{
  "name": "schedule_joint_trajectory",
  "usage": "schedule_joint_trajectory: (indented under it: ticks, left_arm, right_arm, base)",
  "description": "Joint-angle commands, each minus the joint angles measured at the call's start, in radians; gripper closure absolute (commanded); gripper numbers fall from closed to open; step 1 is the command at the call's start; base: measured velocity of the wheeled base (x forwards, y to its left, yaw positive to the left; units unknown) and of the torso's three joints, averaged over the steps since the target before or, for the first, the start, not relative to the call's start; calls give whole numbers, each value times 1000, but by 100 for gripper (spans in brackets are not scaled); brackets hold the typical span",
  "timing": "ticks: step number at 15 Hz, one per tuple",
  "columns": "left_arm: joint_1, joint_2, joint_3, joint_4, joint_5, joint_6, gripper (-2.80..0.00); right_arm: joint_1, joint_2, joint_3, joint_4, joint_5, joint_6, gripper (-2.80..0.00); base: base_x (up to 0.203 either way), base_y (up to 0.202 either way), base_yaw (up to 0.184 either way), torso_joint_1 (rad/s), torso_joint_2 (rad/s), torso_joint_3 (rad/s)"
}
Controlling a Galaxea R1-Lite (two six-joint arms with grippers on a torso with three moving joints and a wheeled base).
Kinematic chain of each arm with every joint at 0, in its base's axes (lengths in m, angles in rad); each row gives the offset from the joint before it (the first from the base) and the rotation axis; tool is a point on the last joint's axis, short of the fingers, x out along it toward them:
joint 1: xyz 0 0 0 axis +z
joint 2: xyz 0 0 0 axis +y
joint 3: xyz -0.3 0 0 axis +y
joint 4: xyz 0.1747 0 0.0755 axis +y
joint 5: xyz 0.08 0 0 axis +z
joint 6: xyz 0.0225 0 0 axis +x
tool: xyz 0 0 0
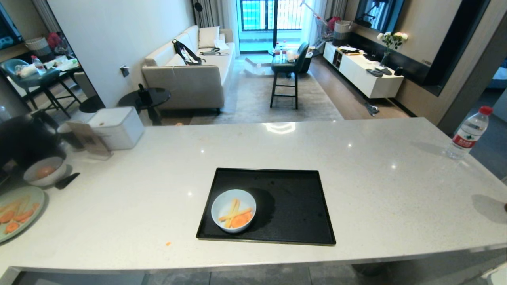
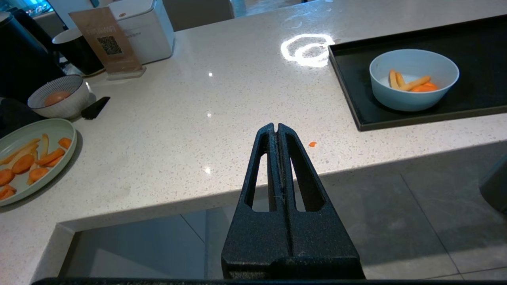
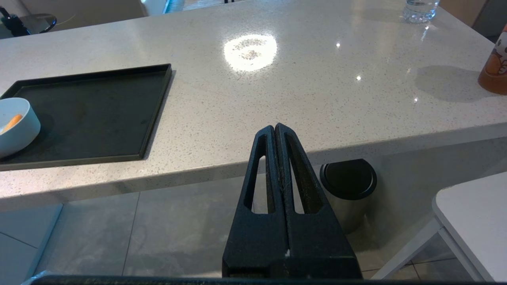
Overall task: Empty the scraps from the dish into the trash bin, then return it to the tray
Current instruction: Pick up the bowl with leftover food
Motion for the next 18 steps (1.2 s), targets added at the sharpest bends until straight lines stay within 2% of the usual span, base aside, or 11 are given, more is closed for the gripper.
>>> schedule_joint_trajectory:
  ticks: [1, 14, 16, 18]
  left_arm:
    - [0, 0, 0, 0, -1, 1, 0]
    - [0, 1, 0, 0, 0, -7, 0]
    - [0, 1, 0, 3, 5, -53, 0]
    - [0, 0, 0, 7, 46, -152, 0]
  right_arm:
    - [0, 0, 0, 0, 0, 0, 0]
    - [0, 0, 0, -1, 0, 0, 0]
    - [0, 0, 0, -1, 0, 0, 0]
    - [0, 0, 0, 0, 0, 0, 0]
  base:
    - [0, 0, 0, 0, 0, 0]
    - [0, 0, 0, 0, 0, 0]
    - [0, 0, 0, 0, 0, 0]
    - [0, 0, 0, 0, 0, 0]
